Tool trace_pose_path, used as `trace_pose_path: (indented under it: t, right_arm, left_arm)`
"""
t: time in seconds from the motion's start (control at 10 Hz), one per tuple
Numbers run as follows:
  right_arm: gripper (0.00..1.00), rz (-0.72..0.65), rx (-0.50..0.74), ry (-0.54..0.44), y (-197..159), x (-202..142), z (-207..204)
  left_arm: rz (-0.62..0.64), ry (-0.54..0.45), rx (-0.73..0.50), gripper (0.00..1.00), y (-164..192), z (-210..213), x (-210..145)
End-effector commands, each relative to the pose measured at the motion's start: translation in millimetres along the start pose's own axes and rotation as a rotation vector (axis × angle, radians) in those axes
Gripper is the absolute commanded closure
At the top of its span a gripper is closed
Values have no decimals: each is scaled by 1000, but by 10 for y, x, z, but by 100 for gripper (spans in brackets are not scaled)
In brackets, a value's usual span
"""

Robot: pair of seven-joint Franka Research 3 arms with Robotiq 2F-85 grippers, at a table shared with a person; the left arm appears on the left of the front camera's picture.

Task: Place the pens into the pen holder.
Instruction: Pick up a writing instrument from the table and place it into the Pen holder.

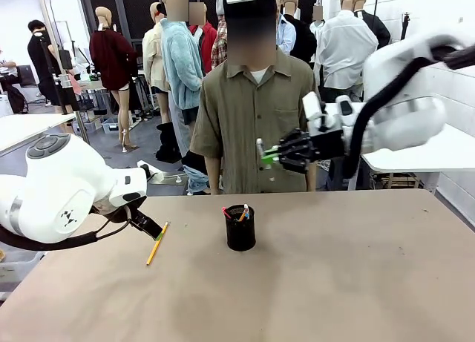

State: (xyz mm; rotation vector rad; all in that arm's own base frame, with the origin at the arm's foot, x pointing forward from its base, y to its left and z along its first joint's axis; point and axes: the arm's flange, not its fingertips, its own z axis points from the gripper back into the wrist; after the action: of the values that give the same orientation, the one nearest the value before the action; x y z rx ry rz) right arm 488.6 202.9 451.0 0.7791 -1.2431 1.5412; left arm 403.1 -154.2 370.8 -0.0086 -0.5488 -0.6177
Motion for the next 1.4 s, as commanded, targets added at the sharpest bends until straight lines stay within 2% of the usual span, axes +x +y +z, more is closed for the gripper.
trace_pose_path:
  t: [0.0, 0.1, 0.2, 0.3, 0.4, 0.9, 1.3]
  right_arm:
    - [100, -50, 70, 67, -299, -120, -186]
    - [100, 0, 0, 0, 0, 0, 0]
    - [100, 0, 0, 0, 0, 0, 0]
    - [100, -18, 37, 9, -162, -83, -209]
    - [100, -22, 46, -35, -56, -118, -103]
    - [100, -43, 266, -89, -555, -366, -403]
    - [100, -115, 416, -191, -910, -771, -717]
  left_arm:
    - [8, -2, -2, 0, 26, 10, -11]
    - [8, -2, -2, 0, 26, 10, -11]
    - [8, -2, -2, 0, 26, 10, -11]
    - [8, -2, -2, 0, 26, 10, -11]
    - [8, -2, -2, 0, 26, 10, -11]
    - [8, -2, -2, 0, 26, 10, -11]
    - [8, -2, -2, 0, 26, 10, -11]
